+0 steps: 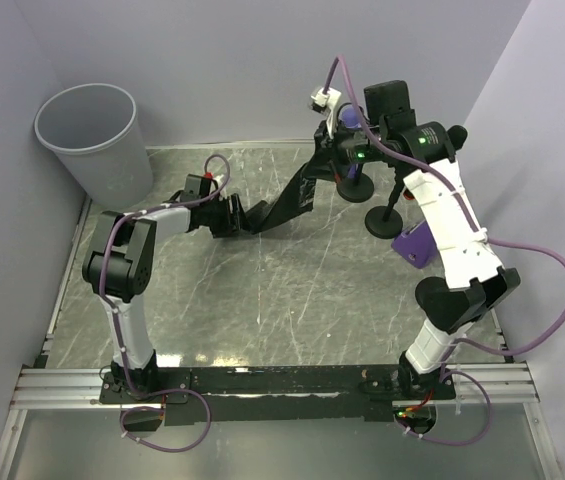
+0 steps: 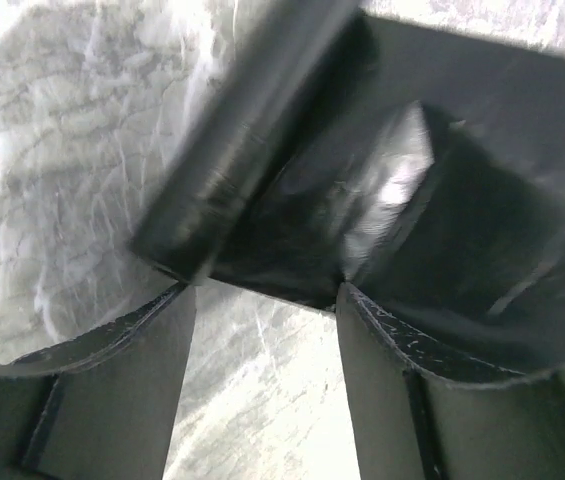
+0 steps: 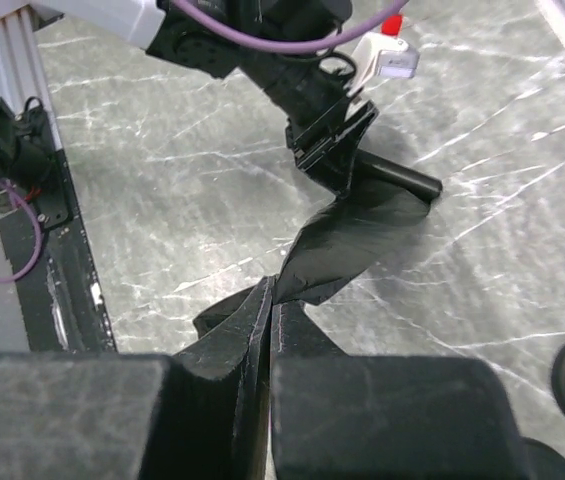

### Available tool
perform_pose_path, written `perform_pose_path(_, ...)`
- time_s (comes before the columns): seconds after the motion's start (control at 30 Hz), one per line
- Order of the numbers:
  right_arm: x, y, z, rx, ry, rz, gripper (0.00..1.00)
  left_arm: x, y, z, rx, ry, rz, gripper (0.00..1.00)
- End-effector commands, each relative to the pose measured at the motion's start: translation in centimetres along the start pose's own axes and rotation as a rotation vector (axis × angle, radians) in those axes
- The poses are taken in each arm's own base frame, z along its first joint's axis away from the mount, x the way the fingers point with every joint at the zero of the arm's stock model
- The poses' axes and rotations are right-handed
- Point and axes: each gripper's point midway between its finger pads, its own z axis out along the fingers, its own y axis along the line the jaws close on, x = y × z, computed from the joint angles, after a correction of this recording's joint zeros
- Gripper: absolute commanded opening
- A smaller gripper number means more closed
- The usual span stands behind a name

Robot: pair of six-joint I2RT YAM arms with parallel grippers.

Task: Put the trash bags into the trash bin

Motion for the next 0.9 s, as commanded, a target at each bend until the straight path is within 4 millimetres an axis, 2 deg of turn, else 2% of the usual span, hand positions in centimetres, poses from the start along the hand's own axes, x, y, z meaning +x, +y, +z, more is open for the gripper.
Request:
perform_pose_path(0.0,-3.3,1.1,-3.7,0.082,-0.086,-0.085,0.00,-0.8,-0.6,0.7,0.023,-0.002,0.019,0.63)
perform_pose_path(0.1,-3.1,0.9,-4.1,0.116,-0.077,-0.084,0.00,-1.7,-0.6,0.5,0.004,-0.002,0.031,0.60)
perform_pose_path(0.17,-2.0,0.6,-4.2,0.142,-0.049,-0.069,0.00,-2.9,-1.9,-0.5,0.036,0.006,0.099,0.52)
perform_pose_path(0.23,-0.8,0.3,-4.5,0.169,-0.026,-0.046,0.00,-4.3,-2.7,-2.0,0.032,0.024,0.152,0.49)
perform_pose_path(0.37,2.2,-1.5,-5.6,0.302,0.035,0.031,0.00,-9.1,-2.0,-5.0,-0.055,-0.024,0.222,0.47)
perform_pose_path(0.47,3.9,-3.0,-7.3,0.437,0.067,0.066,0.00,-12.4,-1.5,-6.5,-0.024,-0.155,0.266,0.54)
perform_pose_path(0.57,5.7,-4.4,-8.6,0.560,0.125,0.070,0.00,-14.3,-0.4,-5.3,-0.044,-0.162,0.274,0.56)
perform_pose_path(0.67,7.3,-3.6,-8.4,0.536,0.155,0.076,0.00,-14.3,2.5,-2.2,-0.123,-0.090,0.211,0.56)
perform_pose_path(0.77,8.8,-2.2,-8.0,0.484,0.167,0.106,0.00,-13.4,3.7,-0.1,-0.141,-0.065,0.241,0.56)
perform_pose_path(0.87,10.0,-1.3,-8.1,0.471,0.185,0.131,0.00,-11.2,3.5,1.2,-0.115,-0.006,0.274,0.56)
